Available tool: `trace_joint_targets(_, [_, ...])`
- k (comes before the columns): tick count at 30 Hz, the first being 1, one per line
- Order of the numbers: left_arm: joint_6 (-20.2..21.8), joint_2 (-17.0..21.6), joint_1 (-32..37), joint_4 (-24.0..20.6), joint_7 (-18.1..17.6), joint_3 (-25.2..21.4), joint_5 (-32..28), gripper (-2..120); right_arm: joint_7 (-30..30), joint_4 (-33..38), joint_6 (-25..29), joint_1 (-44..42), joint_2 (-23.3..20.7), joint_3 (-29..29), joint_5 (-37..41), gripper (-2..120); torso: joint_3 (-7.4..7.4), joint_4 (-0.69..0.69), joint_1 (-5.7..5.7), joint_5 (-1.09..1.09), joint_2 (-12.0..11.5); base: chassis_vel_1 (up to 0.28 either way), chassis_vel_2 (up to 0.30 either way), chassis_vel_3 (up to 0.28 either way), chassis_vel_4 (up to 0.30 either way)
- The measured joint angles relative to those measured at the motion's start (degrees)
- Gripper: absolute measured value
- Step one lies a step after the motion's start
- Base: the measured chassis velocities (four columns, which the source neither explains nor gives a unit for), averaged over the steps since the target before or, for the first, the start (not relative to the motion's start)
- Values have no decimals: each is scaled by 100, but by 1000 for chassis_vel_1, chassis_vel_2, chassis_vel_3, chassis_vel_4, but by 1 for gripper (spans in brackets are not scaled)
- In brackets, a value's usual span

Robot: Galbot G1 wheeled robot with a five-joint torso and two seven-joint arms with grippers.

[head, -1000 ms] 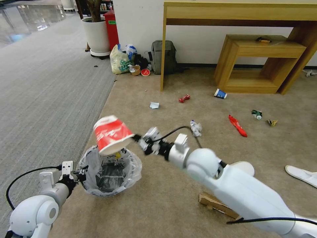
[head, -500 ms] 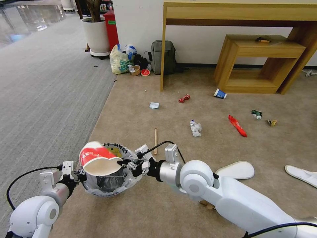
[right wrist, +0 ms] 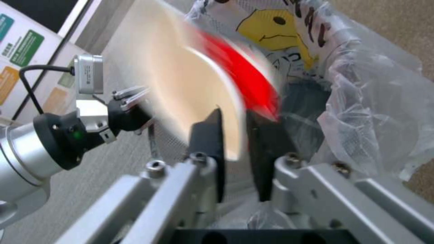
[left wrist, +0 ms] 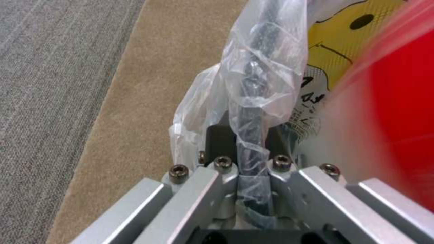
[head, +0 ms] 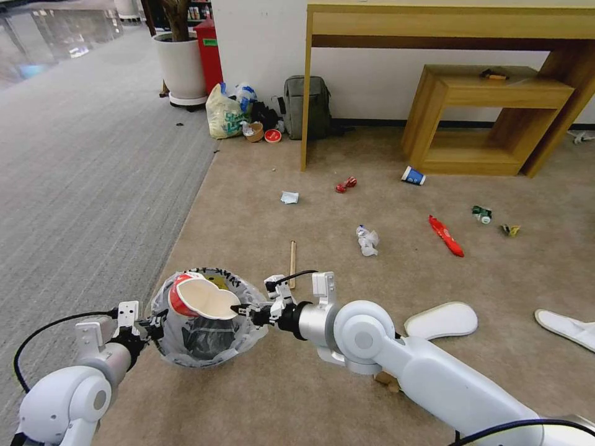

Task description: Pick up the trash bin and place the garbage on the floor into it.

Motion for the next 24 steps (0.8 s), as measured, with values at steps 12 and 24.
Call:
trace_joint_targets(12, [-4, -21, -22, 33, 39, -18, -7, 0, -473, 155, 152, -12, 40, 336, -686, 62, 0, 0, 0, 0, 0, 0, 0, 0, 0])
trace_joint_targets(24, [-4, -128, 15, 60, 76, -88, -1, 0, -1380, 588, 111, -930, -513, 1728, -2548, 100, 0, 2, 0, -1, 0, 0, 0, 0, 0])
